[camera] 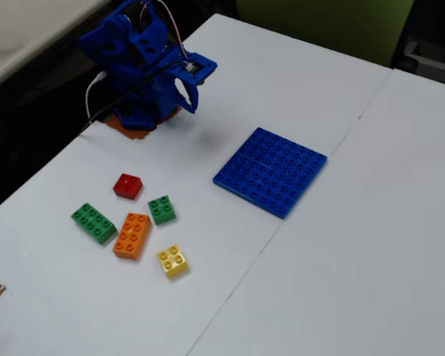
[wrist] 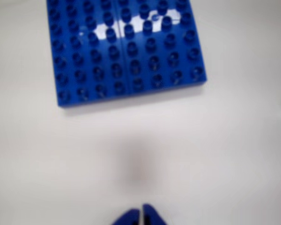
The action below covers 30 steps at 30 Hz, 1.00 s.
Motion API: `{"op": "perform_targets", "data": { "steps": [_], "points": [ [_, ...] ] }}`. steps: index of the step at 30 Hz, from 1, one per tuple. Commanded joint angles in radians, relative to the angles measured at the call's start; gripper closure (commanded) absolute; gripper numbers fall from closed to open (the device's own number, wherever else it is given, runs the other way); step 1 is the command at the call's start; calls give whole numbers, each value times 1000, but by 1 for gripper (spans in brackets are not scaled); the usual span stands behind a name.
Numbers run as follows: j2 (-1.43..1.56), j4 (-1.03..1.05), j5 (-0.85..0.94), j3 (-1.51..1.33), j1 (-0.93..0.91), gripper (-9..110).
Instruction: Pick up the 2x2 green block and go up the 8x8 blue block.
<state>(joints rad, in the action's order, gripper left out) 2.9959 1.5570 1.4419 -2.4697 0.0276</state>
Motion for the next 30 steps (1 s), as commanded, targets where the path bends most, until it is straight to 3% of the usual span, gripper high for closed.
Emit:
{"op": "perform_targets", "data": {
  "steps": [1,15,23,30],
  "points": [
    [-322,54,192,244,-61,101],
    [-986,118,1005,781,-517,101],
    [-1186,-137,1574,781,-670,101],
    [-1397,-181,1790,965,-675,95]
  ]
}}
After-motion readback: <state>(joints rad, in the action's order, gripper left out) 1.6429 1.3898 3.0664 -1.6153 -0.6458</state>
